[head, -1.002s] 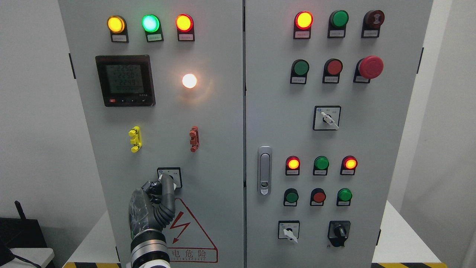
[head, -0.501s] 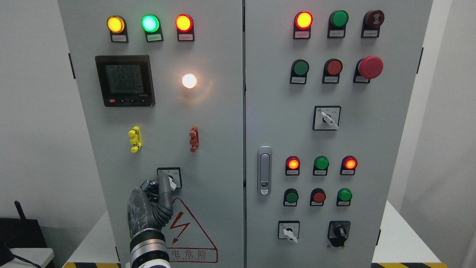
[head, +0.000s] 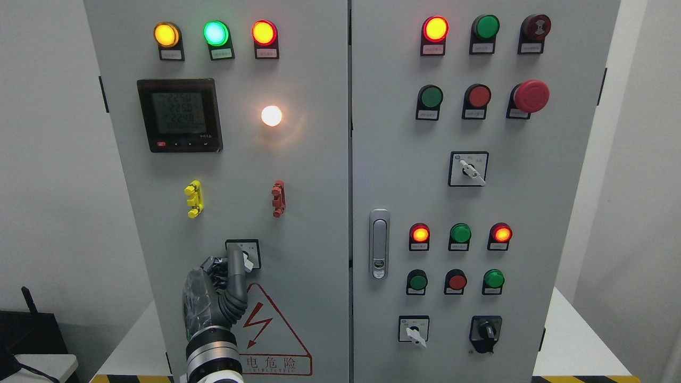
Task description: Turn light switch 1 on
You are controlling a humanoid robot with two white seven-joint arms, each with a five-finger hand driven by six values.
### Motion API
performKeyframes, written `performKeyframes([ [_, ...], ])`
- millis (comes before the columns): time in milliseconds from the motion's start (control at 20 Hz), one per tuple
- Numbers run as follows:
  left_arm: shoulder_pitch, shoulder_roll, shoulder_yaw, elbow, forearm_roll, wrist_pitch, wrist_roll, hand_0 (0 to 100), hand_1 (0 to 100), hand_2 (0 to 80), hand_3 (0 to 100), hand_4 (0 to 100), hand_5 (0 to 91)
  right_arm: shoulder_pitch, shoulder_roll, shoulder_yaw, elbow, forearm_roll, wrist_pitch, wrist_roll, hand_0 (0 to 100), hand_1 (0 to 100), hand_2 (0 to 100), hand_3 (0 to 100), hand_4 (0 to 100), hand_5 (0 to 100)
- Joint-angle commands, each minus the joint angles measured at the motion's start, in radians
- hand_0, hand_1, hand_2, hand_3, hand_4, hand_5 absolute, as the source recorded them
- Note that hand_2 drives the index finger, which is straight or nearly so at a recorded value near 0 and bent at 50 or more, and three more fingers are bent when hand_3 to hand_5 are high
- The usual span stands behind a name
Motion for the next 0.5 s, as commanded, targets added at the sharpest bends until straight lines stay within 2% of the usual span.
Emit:
performKeyframes([
  [0,0.008,-0.001,0.002,-0.004,0.0,-0.004,-0.002,41,19,47.9,70,83,81.2,0.0,0.0,0.0,0.0,-0.018,0.001,0.001,12,39,0,0,0,0],
  [451,0.024,-0.001,0.008,-0.008,0.0,-0.011,-0.002,39,19,48.0,71,83,81.5,0.0,0.0,0.0,0.0,-0.018,0.001,0.001,12,39,0,0,0,0],
])
